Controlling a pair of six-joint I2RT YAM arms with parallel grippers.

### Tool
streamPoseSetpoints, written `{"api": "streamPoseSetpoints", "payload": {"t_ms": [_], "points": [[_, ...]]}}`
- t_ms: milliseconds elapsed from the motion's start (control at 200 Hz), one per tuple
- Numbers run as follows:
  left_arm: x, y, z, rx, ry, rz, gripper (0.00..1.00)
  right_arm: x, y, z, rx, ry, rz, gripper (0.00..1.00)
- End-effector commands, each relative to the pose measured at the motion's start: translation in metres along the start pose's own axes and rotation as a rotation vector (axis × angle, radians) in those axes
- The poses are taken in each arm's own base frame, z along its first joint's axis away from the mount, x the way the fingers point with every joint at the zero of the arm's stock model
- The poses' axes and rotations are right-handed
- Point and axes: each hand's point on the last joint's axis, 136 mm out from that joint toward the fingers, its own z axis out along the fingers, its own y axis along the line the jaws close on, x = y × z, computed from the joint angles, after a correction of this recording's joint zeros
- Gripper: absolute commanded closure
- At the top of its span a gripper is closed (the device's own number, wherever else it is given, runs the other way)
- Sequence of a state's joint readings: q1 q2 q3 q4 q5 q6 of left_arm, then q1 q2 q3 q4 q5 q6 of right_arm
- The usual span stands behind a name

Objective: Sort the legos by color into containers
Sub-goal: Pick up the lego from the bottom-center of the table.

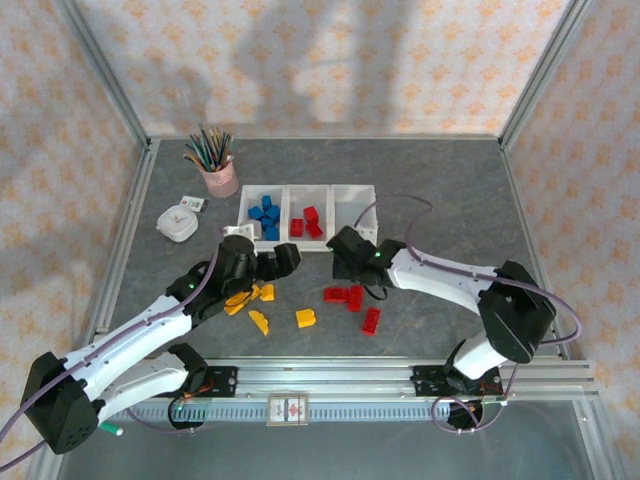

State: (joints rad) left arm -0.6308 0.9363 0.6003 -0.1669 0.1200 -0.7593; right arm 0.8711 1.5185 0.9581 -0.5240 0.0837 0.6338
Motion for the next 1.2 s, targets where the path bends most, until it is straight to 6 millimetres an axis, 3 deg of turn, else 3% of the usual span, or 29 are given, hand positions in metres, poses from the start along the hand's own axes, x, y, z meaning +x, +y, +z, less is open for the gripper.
{"api": "streamPoseSetpoints", "payload": {"t_ms": [0, 305, 465, 676, 1196], "points": [[0.002, -0.001, 0.003, 0.007, -0.012, -0.015, 0.01, 0.017, -0.006, -0.001, 0.005, 0.024, 0.07, 0.3], [0.007, -0.003, 0.007, 0.006, 0.005, -0.008, 0.01, 0.046, -0.025, 0.015, 0.039, 0.071, 0.107, 0.4], [0.007, -0.003, 0.008, -0.005, 0.009, -0.003, 0.01, 0.048, -0.014, 0.019, 0.002, 0.087, 0.091, 0.41], [0.007, 0.0, 0.007, -0.016, 0.005, -0.004, 0.01, 0.05, -0.014, 0.025, 0.009, 0.093, 0.083, 0.42], [0.006, 0.0, 0.009, -0.028, 0.002, -0.003, 0.01, 0.051, -0.015, 0.039, 0.046, 0.091, 0.037, 0.63]]}}
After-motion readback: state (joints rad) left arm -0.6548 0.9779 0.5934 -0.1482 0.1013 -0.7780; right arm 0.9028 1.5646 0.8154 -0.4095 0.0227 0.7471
